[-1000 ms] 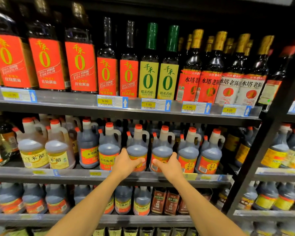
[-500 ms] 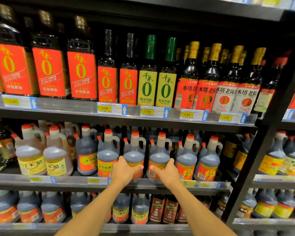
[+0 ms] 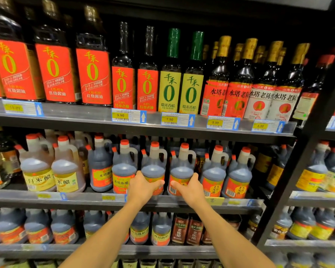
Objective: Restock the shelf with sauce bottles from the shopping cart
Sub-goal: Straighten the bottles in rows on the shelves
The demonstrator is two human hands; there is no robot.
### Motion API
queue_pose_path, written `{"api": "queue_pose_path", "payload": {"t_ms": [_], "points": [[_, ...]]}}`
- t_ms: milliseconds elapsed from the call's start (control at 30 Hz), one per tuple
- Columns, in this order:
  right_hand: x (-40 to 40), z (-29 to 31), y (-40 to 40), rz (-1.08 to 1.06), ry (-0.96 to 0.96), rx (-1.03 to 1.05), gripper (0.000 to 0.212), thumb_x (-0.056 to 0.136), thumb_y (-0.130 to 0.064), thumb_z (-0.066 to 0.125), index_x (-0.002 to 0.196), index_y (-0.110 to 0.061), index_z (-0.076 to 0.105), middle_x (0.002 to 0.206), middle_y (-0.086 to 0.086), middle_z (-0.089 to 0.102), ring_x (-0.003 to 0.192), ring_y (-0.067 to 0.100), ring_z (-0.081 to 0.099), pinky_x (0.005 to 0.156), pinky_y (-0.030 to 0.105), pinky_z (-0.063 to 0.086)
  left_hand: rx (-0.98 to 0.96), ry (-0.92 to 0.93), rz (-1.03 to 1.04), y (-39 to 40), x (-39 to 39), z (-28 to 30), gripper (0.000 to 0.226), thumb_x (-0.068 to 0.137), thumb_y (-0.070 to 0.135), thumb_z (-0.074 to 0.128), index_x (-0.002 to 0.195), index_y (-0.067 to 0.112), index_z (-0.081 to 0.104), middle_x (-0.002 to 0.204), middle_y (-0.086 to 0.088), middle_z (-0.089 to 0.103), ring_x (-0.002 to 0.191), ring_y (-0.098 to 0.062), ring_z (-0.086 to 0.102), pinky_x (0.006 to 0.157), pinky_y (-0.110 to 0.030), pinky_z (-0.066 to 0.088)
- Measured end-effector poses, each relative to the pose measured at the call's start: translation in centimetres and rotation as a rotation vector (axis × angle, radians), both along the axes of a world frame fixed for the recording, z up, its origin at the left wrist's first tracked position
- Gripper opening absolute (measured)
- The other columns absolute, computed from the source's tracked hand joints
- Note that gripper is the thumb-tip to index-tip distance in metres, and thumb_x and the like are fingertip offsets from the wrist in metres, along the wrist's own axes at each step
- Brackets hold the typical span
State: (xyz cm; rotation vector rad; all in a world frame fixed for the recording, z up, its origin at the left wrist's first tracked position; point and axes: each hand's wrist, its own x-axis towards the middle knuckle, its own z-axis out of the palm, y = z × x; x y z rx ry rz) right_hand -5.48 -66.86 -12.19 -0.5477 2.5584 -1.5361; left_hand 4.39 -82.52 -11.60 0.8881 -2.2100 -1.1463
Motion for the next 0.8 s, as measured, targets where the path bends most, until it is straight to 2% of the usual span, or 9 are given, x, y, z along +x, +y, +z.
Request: {"api": "queue_pose_path", "payload": {"t_ms": [167, 367, 500, 600, 800], "points": [[0.1, -0.1, 0.0, -0.005, 0.004, 0.012, 0.066, 0.082, -0.045, 0.081, 0.123, -0.014, 0.041, 0.127, 0.008, 0.060, 0.111, 0.028, 0.062, 0.090, 0.043, 0.056, 0.002, 0.007, 0.001, 0.1, 0.0, -0.2, 0.067, 0.069, 0.055, 0.087, 0.111, 0.014, 0.054, 0.116, -0.009, 0.066, 0.107, -0.030, 0.063, 0.076, -0.036, 0.048], [0.3, 0.2, 0.2, 0.022, 0.006, 0.014, 0.062, 0.085, -0.041, 0.080, 0.124, -0.014, 0.040, 0.129, 0.009, 0.059, 0.110, 0.025, 0.060, 0.088, 0.038, 0.054, 0.007, 0.014, -0.004, 0.1, 0.1, -0.3, 0.060, 0.071, 0.053, 0.087, 0.104, 0.019, 0.050, 0.115, -0.008, 0.065, 0.106, -0.029, 0.061, 0.076, -0.035, 0.046], [0.2, 0.2, 0.2, 0.015, 0.008, 0.039, 0.068, 0.085, -0.044, 0.080, 0.129, -0.011, 0.040, 0.131, 0.010, 0.059, 0.113, 0.028, 0.061, 0.088, 0.039, 0.055, 0.002, 0.015, -0.002, 0.1, -0.1, -0.5, 0.061, 0.071, 0.054, 0.086, 0.106, 0.017, 0.051, 0.114, -0.008, 0.066, 0.104, -0.029, 0.062, 0.075, -0.034, 0.045], [0.3, 0.3, 0.2, 0.000, 0.010, 0.048, 0.068, 0.084, -0.044, 0.080, 0.129, -0.012, 0.041, 0.130, 0.009, 0.060, 0.108, 0.025, 0.060, 0.087, 0.037, 0.053, -0.010, 0.015, 0.001, 0.1, -0.1, -0.6, 0.064, 0.072, 0.055, 0.086, 0.110, 0.014, 0.053, 0.114, -0.008, 0.066, 0.106, -0.030, 0.063, 0.075, -0.035, 0.046], [0.6, 0.4, 0.1, -0.003, 0.010, 0.083, 0.069, 0.085, -0.047, 0.078, 0.131, -0.011, 0.041, 0.130, 0.010, 0.061, 0.113, 0.028, 0.062, 0.087, 0.037, 0.053, -0.013, -0.013, -0.005, 0.0, -0.2, -1.7, 0.083, 0.071, 0.069, 0.077, 0.124, 0.010, 0.051, 0.119, -0.013, 0.062, 0.112, -0.035, 0.059, 0.089, -0.049, 0.055]]}}
